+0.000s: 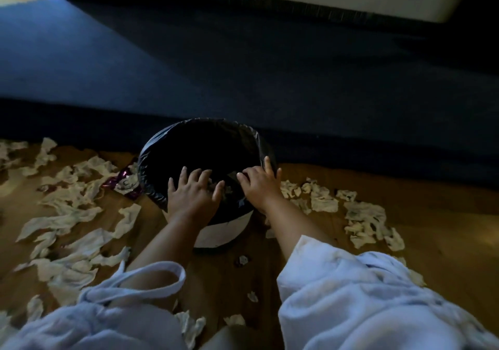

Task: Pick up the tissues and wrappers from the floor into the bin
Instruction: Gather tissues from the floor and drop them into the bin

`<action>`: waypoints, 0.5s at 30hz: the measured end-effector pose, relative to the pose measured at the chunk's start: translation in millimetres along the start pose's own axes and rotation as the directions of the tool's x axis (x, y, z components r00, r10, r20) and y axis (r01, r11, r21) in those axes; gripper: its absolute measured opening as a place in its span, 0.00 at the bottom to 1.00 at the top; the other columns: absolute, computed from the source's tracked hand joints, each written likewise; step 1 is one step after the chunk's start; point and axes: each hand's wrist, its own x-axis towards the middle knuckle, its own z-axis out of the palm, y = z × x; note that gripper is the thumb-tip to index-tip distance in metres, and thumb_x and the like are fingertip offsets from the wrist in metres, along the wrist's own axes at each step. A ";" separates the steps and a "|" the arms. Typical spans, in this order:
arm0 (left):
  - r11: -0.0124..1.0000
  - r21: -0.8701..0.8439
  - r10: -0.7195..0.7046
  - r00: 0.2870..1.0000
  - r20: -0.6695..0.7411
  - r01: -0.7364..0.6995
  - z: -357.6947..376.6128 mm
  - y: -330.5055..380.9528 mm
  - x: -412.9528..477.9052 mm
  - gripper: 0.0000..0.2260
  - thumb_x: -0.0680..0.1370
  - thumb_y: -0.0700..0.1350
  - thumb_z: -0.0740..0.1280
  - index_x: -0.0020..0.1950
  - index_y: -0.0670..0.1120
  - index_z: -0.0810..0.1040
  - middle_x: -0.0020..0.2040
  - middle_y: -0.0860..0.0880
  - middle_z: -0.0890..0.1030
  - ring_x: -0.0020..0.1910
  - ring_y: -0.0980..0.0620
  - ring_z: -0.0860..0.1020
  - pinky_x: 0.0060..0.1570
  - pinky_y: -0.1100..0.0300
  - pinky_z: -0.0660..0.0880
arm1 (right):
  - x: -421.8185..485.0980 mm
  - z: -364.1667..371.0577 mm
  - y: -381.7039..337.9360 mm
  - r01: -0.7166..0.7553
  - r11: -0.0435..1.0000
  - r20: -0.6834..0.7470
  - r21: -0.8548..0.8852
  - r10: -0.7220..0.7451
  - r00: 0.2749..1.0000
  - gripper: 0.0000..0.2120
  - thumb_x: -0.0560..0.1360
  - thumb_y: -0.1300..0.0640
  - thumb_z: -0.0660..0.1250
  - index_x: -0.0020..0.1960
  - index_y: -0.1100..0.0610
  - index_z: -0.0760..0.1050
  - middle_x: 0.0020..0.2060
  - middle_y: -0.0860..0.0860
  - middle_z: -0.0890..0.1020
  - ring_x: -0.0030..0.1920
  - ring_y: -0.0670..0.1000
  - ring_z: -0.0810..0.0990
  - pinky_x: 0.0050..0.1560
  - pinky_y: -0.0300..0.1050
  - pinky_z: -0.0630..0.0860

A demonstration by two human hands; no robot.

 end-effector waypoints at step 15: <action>0.743 -0.406 0.478 0.847 -0.235 -0.532 36.7 91.4 -45.4 0.16 0.77 0.48 0.57 0.61 0.43 0.75 0.60 0.45 0.77 0.64 0.50 0.71 0.63 0.59 0.68 | -53.7 -39.9 129.7 0.144 0.976 0.003 0.166 -0.146 0.989 0.21 0.79 0.50 0.57 0.71 0.56 0.63 0.72 0.55 0.62 0.72 0.53 0.61 0.66 0.40 0.60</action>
